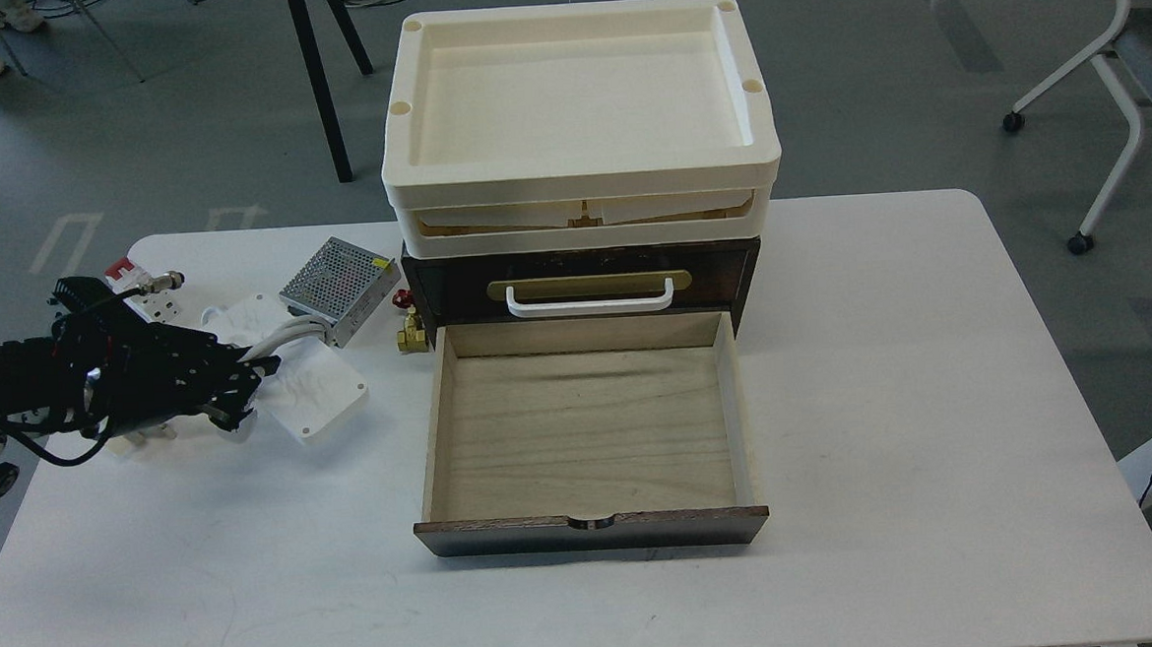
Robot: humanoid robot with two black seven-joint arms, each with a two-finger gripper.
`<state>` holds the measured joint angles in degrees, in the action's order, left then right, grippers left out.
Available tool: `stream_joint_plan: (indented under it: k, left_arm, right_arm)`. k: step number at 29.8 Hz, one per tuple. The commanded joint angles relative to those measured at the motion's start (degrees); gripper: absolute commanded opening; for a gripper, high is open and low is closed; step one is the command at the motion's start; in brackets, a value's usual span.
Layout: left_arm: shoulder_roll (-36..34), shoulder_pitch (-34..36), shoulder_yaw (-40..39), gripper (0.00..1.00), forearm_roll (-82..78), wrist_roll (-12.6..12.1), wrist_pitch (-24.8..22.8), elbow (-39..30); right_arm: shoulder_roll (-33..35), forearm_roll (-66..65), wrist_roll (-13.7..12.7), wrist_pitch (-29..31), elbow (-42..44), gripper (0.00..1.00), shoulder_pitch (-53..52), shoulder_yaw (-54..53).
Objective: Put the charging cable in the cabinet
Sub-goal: 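Carry the held charger with the left gripper over the open drawer, then lower the charger into the drawer and open the left gripper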
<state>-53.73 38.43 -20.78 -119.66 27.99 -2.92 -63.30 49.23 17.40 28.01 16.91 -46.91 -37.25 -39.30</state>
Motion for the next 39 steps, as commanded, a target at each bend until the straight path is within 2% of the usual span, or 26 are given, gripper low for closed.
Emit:
stream_joint_plan:
  k: [1,3,5,8,12,15,20,29,31,33,34,35,36,37,39]
  left_arm:
    - [-11.9,0.2,-0.1,0.00,12.4,0.0,-3.9,-17.5]
    - [-16.0,0.3,-0.2,0.00,17.2,0.0,-4.7,-25.9]
    - [-17.0,0.3,-0.2,0.00,20.1,0.0,-5.1,-31.6]
    - [-14.0,0.0,-0.4,0.00,23.5,0.0,-6.5,-33.5]
    - [-2.5,0.2,-0.5,0.00,26.7,0.0,-9.6,-30.0]
    - [2.5,0.7,-0.6,0.00,28.6,0.0,-10.8,-28.5]
    - [11.9,2.9,0.6,0.00,28.8,0.0,-14.6,-15.8]
    - [17.4,4.1,5.5,0.01,28.3,0.0,-14.4,-5.3]
    - [17.4,4.0,5.7,0.08,28.3,0.0,-14.4,-5.2]
    - [17.6,4.1,5.6,0.24,28.7,0.0,-14.6,-5.2]
    - [17.7,4.0,5.0,0.39,29.0,0.0,-14.6,-5.2]
    - [17.7,4.1,4.9,0.64,29.3,0.0,-14.5,-5.2]
    - [18.0,4.2,4.6,0.79,29.8,0.0,-14.5,-5.2]
    - [18.5,4.3,4.4,0.80,30.1,0.0,-14.9,-5.2]
    - [18.7,4.6,4.1,0.92,31.0,0.0,-14.9,-5.6]
  right_arm:
    - [-0.1,0.0,0.0,-0.1,0.0,1.00,0.0,0.0]
    - [-0.1,0.0,0.0,-0.1,0.0,1.00,0.0,0.0]
    - [-0.2,0.0,0.0,-0.1,0.1,1.00,0.0,0.0]
    - [-0.6,0.0,0.0,-0.1,0.7,1.00,0.0,0.0]
    - [-0.7,0.0,0.0,-0.1,1.2,1.00,0.0,0.0]
    - [-0.8,0.0,0.0,-0.1,2.0,1.00,0.0,0.1]
    - [-1.0,0.0,0.0,-0.1,2.4,1.00,0.1,0.0]
    - [-1.8,0.0,0.0,-0.1,3.7,1.00,0.1,-0.1]
    - [-2.2,0.0,0.0,0.0,4.1,1.00,0.1,-0.1]
    - [-2.2,0.0,0.0,0.1,4.3,1.00,0.1,-0.1]
    - [-2.3,0.0,0.0,0.1,4.3,1.00,0.1,-0.1]
    - [-2.3,0.0,0.0,0.1,4.3,1.00,0.1,-0.1]
    - [-2.3,0.0,0.0,0.1,4.3,1.00,0.1,-0.1]
    - [-2.3,0.0,0.0,0.1,4.3,1.00,0.1,-0.1]
    - [-2.3,0.0,0.0,0.1,4.3,1.00,0.1,-0.1]
